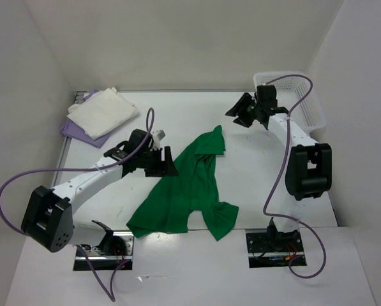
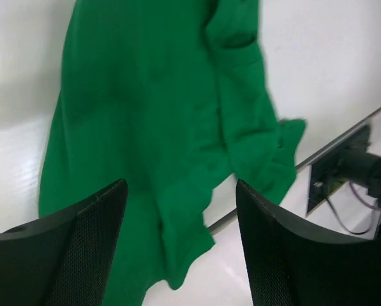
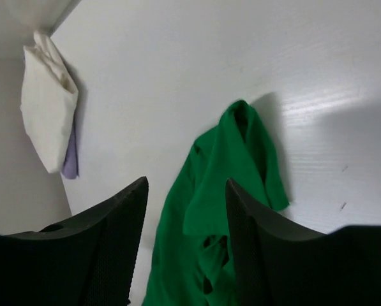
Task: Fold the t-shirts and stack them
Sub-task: Move the tshirt to the center of the board, then flatten out the tshirt
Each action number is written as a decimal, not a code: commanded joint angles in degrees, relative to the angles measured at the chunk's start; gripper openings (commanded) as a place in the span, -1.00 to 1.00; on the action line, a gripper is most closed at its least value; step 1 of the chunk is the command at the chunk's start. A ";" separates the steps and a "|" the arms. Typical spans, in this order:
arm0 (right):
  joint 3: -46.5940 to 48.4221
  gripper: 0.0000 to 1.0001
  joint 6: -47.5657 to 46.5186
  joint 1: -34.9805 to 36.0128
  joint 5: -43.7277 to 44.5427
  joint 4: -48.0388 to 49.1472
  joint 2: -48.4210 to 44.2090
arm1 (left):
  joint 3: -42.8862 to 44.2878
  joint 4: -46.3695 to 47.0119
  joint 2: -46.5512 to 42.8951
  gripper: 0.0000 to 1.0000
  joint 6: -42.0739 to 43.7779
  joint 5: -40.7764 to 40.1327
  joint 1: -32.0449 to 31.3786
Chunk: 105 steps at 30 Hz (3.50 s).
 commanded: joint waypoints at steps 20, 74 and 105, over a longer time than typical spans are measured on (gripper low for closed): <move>-21.54 -0.12 0.47 2.37 -6.12 5.50 -1.11 | 5.75 5.02 20.45 -0.66 4.10 0.29 1.22; -10.72 -1.00 -1.82 2.37 -12.96 -6.89 -13.56 | 41.85 1.94 45.32 -0.42 4.20 1.60 15.89; -22.24 -1.00 -4.72 0.08 -17.53 -4.69 -18.06 | -26.23 11.34 -11.45 0.06 -36.40 -4.90 22.42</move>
